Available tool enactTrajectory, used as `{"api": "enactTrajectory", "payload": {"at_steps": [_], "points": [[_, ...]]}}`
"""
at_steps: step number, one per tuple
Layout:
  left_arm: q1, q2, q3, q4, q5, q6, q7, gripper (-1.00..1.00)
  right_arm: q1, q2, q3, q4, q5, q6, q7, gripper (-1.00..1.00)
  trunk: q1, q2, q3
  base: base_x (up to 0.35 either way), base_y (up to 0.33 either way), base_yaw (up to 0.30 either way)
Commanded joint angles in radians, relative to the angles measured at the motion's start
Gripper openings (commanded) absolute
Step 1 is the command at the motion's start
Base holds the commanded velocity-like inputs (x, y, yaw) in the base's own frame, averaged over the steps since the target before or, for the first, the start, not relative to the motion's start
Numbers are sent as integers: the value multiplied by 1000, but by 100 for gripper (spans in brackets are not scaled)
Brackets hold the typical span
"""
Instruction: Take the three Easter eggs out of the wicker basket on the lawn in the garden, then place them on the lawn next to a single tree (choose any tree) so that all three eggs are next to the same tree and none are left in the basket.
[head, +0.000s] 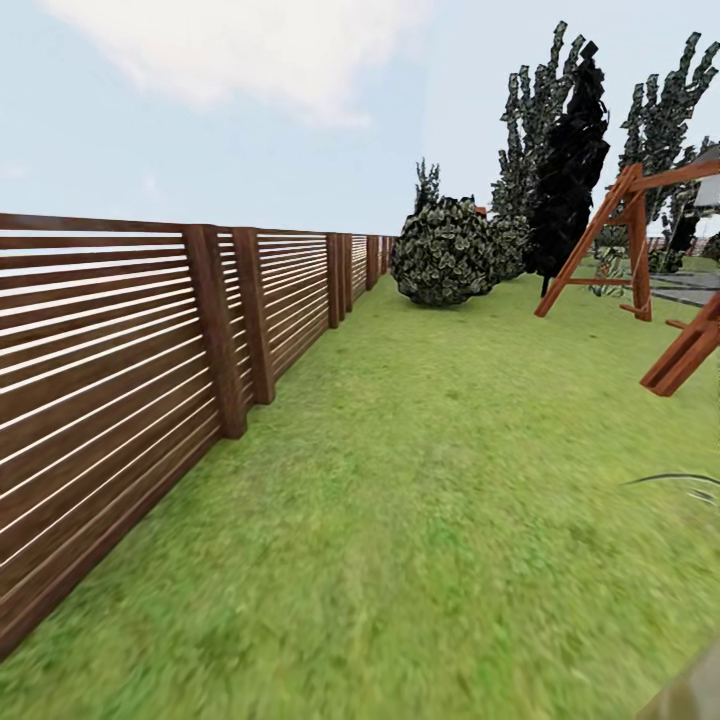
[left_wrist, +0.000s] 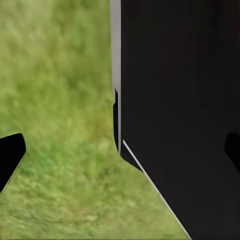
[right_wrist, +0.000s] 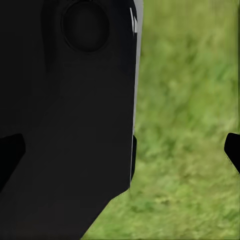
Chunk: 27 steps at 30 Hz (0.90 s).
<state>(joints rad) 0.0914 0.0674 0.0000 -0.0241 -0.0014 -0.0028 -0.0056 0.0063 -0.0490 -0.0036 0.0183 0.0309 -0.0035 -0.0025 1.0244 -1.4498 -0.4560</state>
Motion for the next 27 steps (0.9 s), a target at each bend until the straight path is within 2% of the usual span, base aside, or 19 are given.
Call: {"api": "enactTrajectory", "payload": {"at_steps": [1, 27], "points": [[1, 0, 0, -2, 0, 0, -1, 100, 0, 0, -1, 0, 3, 0, 0, 100, 1, 0, -1, 318, 0, -17], [1, 0, 0, -2, 0, 0, -1, 100, 0, 0, -1, 0, 5, -1, 0, 100, 1, 0, -1, 318, 0, -1]]}}
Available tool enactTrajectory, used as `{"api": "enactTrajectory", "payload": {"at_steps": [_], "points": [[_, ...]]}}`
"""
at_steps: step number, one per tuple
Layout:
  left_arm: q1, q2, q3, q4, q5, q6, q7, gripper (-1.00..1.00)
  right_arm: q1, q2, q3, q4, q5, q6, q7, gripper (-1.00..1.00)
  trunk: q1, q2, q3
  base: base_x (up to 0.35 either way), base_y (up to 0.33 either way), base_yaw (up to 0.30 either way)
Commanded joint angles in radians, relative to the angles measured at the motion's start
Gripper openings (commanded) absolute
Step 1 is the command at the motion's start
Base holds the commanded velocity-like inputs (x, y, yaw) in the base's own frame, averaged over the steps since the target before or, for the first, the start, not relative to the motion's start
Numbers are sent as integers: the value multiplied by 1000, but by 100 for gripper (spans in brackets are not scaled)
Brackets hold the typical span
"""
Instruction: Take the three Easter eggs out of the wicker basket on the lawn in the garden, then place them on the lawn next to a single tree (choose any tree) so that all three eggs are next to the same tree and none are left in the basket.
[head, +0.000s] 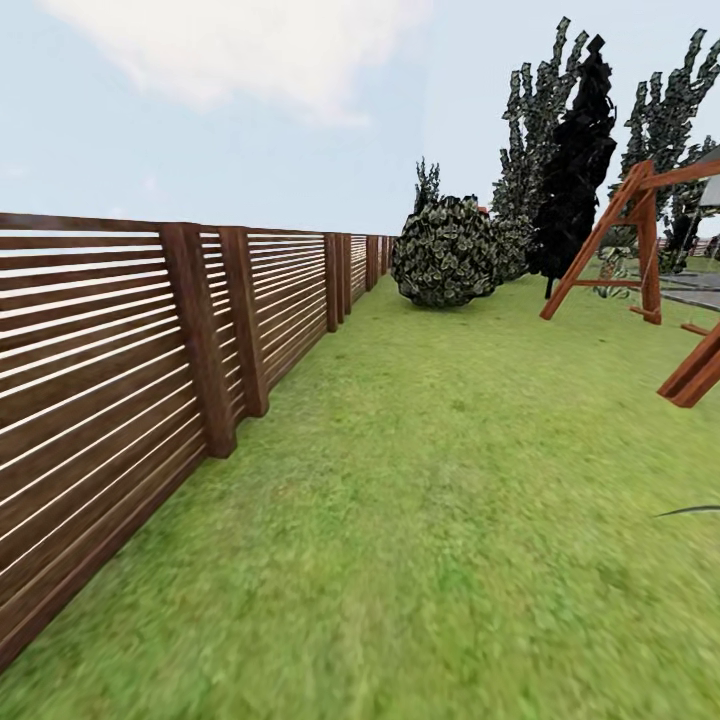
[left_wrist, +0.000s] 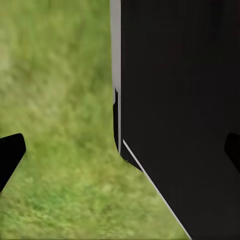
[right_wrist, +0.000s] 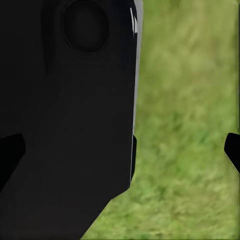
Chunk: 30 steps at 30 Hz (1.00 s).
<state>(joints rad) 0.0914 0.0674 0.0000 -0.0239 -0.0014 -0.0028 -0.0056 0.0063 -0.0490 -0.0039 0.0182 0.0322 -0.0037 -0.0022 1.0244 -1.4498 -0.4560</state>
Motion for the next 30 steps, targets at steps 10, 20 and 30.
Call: {"api": "enactTrajectory", "payload": {"at_steps": [10, 20, 30], "points": [[1, 0, 0, -2, 0, 0, -1, 100, 0, 0, 0, 0, 5, -1, 0, 100, 1, 0, -1, 318, 0, 0], [1, 0, 0, -2, 0, 0, -1, 100, 0, 0, -1, 1, 4, -1, -1, 100, 1, 0, -1, 318, 0, -177], [1, 0, 0, -2, 0, 0, -1, 100, 0, 0, -1, 1, 2, -1, 0, 100, 1, 0, -1, 318, 0, -41]]}}
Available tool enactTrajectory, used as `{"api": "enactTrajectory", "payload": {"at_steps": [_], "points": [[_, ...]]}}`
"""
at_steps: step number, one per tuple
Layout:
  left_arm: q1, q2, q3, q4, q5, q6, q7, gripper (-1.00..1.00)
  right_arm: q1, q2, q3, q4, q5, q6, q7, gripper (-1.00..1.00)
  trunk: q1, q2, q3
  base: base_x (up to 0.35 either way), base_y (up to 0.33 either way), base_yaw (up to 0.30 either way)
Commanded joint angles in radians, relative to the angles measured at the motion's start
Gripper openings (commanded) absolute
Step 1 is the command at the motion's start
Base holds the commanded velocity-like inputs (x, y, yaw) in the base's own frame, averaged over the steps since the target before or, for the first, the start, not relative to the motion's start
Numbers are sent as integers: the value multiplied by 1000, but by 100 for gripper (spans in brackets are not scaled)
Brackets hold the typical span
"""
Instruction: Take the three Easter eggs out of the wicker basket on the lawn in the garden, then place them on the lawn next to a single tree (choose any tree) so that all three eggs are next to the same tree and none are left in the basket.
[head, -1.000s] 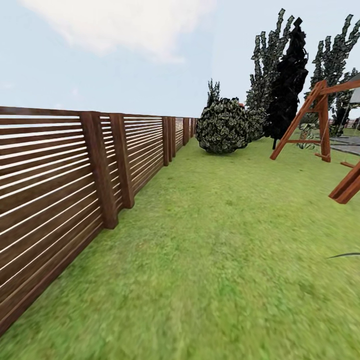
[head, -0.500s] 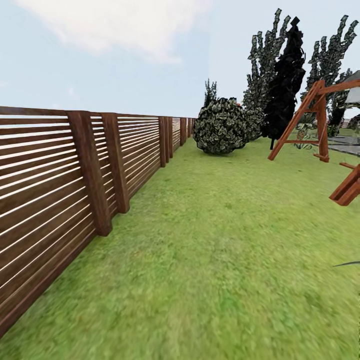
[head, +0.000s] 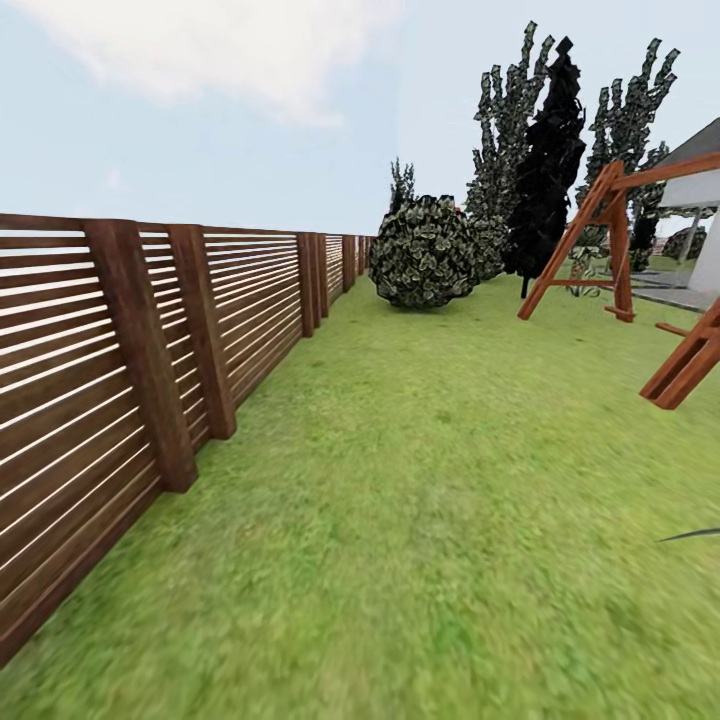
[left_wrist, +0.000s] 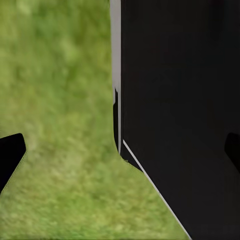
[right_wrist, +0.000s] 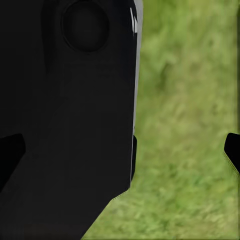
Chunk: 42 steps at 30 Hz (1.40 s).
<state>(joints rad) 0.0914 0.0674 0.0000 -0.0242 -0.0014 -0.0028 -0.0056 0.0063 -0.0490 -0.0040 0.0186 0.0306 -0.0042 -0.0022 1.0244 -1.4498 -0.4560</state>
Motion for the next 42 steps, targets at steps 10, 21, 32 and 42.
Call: {"api": "enactTrajectory", "payload": {"at_steps": [10, 21, 32, 42], "points": [[1, 0, 0, -2, 0, 0, -1, 100, 0, 0, -1, 0, 4, 0, -1, 100, 1, 0, -1, 318, 0, 0], [1, 0, 0, -1, 0, 0, -1, 100, 0, 0, 0, 0, 6, 0, 0, 100, 1, 0, -1, 318, 0, -51], [1, 0, 0, -2, 0, 0, -1, 100, 0, 0, 0, 0, 6, 0, -1, 100, 1, 0, -1, 318, 0, -226], [1, 0, 0, -1, 0, 0, -1, 100, 0, 0, 0, 0, 5, 0, 0, 100, 1, 0, -1, 318, 0, -8]]}}
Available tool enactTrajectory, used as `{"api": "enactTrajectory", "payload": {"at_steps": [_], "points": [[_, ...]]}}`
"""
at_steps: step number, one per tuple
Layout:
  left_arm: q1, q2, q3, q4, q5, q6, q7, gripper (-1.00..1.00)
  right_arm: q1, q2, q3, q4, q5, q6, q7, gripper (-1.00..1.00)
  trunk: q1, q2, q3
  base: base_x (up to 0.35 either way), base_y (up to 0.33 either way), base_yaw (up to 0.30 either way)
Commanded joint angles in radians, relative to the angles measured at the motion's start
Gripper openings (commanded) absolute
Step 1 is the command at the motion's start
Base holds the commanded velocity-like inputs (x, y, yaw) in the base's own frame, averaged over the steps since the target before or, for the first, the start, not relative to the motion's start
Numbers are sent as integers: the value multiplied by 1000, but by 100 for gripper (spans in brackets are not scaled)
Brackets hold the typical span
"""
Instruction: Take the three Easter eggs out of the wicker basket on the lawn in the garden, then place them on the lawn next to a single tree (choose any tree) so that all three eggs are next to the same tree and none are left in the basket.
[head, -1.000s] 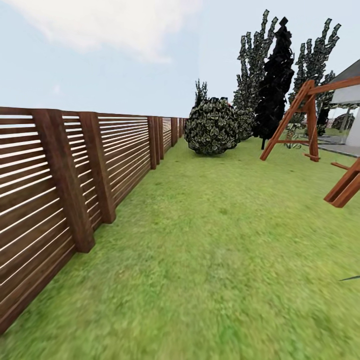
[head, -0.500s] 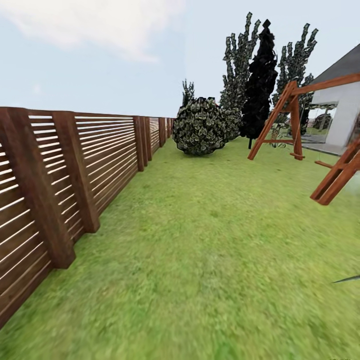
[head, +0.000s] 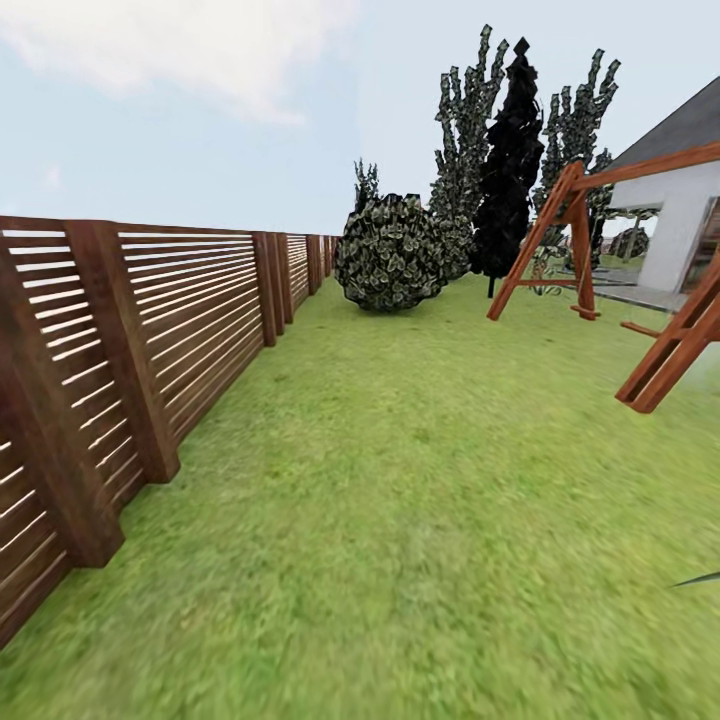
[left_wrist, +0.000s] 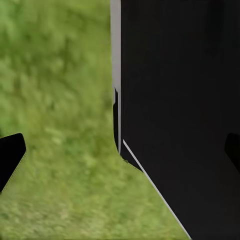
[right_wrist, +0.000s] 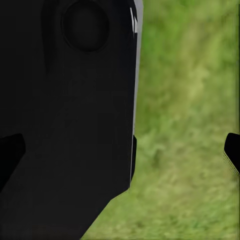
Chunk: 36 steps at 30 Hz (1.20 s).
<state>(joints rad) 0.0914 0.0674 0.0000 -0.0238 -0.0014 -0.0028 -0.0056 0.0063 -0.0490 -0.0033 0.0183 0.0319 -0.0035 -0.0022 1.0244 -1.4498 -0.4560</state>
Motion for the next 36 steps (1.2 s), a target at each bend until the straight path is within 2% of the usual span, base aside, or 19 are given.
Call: {"api": "enactTrajectory", "payload": {"at_steps": [1, 10, 21, 36], "points": [[1, 0, 0, -2, 0, 0, -1, 100, 0, 0, 0, 0, 3, -1, 0, 100, 1, 0, -1, 318, 0, 0], [1, 0, 0, -2, 0, 0, -1, 100, 0, 0, 1, 0, 3, -1, 0, 100, 1, 0, -1, 318, 0, -7], [1, 0, 0, -2, 0, 0, -1, 100, 0, -1, 0, 0, 2, -1, 0, 100, 1, 0, -1, 318, 0, -207], [1, 0, 0, -2, 0, 0, -1, 100, 0, 0, -1, 0, 2, -1, 0, 100, 1, 0, -1, 318, 0, -8]]}}
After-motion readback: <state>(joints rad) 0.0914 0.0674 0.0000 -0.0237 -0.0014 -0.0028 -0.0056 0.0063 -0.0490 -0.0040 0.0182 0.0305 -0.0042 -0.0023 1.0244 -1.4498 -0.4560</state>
